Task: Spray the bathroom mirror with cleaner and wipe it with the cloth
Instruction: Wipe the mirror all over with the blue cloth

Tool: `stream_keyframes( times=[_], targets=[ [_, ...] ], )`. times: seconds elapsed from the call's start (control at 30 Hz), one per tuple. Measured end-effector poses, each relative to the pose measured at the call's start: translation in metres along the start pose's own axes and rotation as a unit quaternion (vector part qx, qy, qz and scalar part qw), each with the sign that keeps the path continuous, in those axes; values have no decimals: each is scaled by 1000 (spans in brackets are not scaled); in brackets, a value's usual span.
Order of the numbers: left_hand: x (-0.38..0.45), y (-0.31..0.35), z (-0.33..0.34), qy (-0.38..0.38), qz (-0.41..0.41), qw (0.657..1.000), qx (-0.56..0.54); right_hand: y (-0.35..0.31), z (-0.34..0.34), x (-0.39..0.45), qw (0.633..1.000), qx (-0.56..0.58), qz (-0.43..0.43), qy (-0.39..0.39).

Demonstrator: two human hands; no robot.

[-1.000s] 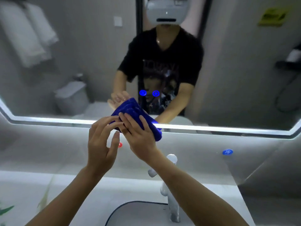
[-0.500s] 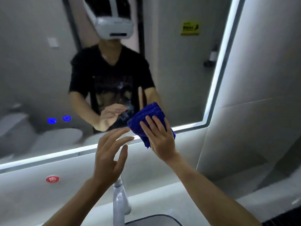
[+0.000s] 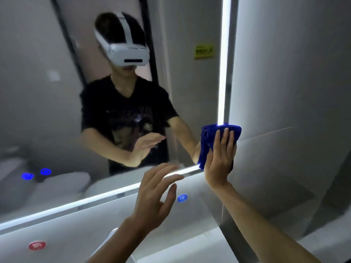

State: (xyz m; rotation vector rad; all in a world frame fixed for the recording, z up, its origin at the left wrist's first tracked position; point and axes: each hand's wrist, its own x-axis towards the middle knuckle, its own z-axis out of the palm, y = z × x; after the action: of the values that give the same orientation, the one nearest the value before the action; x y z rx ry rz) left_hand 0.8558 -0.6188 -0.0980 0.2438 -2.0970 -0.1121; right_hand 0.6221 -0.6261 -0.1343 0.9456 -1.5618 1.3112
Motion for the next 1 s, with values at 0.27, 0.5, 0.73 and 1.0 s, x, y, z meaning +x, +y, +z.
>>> stream_keyframes(
  times=[0.27,0.5,0.73,1.0],
  targets=[
    [13,-30,-82,107,-28,988,103,-125,16,31,977,34,-211,7],
    [-27,-48,-191,162,-118,962,184,-248,29,1,929,86,-360,-30],
    [-47,-66,-263,204,-144,946,210,-310,33,41,933,78,-350,-11],
    [14,-64,-329,227,-76,939,248,-366,36,163,932,60,-358,24]
  ],
)
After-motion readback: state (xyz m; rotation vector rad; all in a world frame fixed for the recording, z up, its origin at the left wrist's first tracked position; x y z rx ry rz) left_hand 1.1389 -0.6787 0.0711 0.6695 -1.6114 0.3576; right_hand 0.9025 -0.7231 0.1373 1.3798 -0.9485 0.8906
